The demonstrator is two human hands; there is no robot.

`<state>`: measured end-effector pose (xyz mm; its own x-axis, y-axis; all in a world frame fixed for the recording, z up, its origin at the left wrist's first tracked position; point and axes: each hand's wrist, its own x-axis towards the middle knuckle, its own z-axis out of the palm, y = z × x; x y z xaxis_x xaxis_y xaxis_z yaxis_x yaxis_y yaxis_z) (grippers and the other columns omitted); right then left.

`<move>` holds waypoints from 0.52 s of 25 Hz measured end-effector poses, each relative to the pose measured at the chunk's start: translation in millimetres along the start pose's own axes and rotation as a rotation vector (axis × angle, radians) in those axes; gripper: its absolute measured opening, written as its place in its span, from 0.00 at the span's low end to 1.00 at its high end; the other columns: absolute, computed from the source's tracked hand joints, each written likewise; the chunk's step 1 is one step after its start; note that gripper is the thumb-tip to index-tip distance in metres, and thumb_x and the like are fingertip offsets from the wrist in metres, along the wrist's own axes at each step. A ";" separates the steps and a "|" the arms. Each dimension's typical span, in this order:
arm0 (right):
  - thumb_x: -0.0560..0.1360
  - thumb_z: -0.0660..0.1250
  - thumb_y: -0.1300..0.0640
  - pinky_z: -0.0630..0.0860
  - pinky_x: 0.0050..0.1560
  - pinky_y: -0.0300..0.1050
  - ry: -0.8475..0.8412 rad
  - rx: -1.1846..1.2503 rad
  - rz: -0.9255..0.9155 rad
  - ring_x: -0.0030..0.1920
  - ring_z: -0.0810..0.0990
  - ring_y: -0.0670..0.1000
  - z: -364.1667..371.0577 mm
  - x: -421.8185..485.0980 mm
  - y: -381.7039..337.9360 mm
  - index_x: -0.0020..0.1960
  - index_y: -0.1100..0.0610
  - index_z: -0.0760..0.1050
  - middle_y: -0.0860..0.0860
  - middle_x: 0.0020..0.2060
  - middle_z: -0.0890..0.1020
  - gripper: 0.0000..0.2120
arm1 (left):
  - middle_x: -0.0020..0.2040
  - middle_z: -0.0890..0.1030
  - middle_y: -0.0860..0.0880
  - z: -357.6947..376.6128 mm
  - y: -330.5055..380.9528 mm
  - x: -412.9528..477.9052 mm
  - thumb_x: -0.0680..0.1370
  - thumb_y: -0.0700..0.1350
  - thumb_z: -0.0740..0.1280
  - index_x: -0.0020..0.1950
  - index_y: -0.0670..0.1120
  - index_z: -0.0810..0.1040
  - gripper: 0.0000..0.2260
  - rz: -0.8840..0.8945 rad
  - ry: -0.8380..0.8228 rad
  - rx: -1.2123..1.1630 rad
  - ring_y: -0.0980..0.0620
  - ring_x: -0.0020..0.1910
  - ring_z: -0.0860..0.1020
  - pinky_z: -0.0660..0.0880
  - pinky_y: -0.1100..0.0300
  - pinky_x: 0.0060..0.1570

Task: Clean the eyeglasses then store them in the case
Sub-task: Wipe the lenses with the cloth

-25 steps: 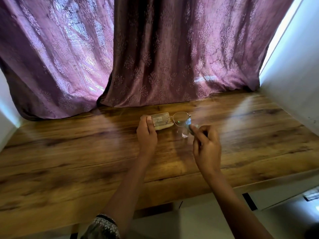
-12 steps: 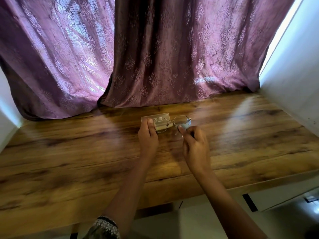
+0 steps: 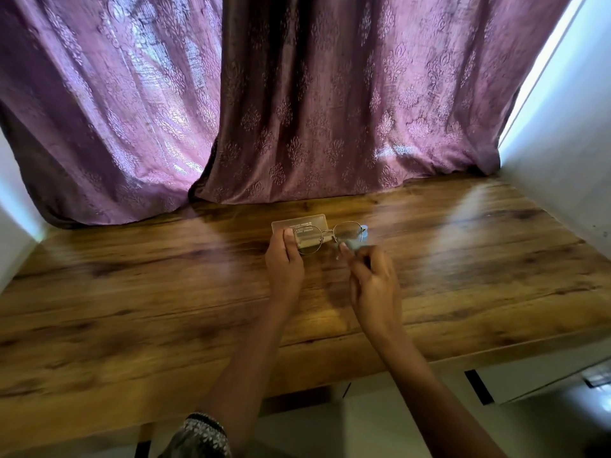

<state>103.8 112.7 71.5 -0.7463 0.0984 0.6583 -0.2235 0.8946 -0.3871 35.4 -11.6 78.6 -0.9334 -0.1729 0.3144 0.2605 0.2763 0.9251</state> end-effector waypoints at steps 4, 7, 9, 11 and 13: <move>0.76 0.57 0.60 0.74 0.46 0.44 0.039 0.027 0.102 0.44 0.73 0.55 -6.4 20.2 12.2 0.63 0.59 0.75 0.60 0.44 0.76 0.18 | 0.32 0.68 0.53 -0.3 -0.4 -3.3 0.82 0.42 0.51 0.40 0.43 0.67 0.12 0.038 -0.013 -0.002 0.56 0.31 0.67 0.66 0.64 0.34; 0.75 0.62 0.65 0.76 0.40 0.51 0.031 -0.032 0.065 0.44 0.74 0.57 -1.1 35.4 -5.0 0.61 0.60 0.76 0.57 0.43 0.76 0.16 | 0.32 0.68 0.54 -0.1 1.0 -4.0 0.82 0.43 0.52 0.40 0.44 0.66 0.11 0.036 -0.003 -0.017 0.56 0.31 0.67 0.65 0.68 0.32; 0.72 0.67 0.68 0.77 0.39 0.47 0.003 -0.061 0.012 0.44 0.76 0.55 5.1 25.4 -14.7 0.62 0.58 0.76 0.56 0.45 0.77 0.19 | 0.32 0.68 0.54 -1.0 1.5 -2.9 0.82 0.42 0.52 0.40 0.44 0.66 0.11 0.029 0.017 -0.013 0.57 0.31 0.67 0.65 0.69 0.32; 0.73 0.64 0.65 0.76 0.41 0.42 0.011 -0.076 -0.029 0.44 0.76 0.54 6.8 7.6 -11.7 0.62 0.58 0.76 0.56 0.46 0.78 0.17 | 0.32 0.68 0.54 -2.5 0.9 -2.4 0.82 0.42 0.51 0.40 0.44 0.66 0.11 0.026 0.020 -0.008 0.56 0.31 0.67 0.65 0.69 0.32; 0.74 0.60 0.63 0.74 0.45 0.43 -0.011 -0.034 0.011 0.46 0.74 0.55 4.2 -4.4 -3.8 0.62 0.58 0.75 0.58 0.47 0.77 0.18 | 0.32 0.68 0.53 -4.8 -1.0 -2.1 0.82 0.42 0.51 0.41 0.43 0.66 0.11 0.022 0.005 -0.010 0.54 0.32 0.67 0.65 0.66 0.33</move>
<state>105.3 107.1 67.4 -0.7552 0.1034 0.6472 -0.1940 0.9079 -0.3715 38.3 -16.1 78.1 -0.9263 -0.1718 0.3355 0.2830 0.2708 0.9201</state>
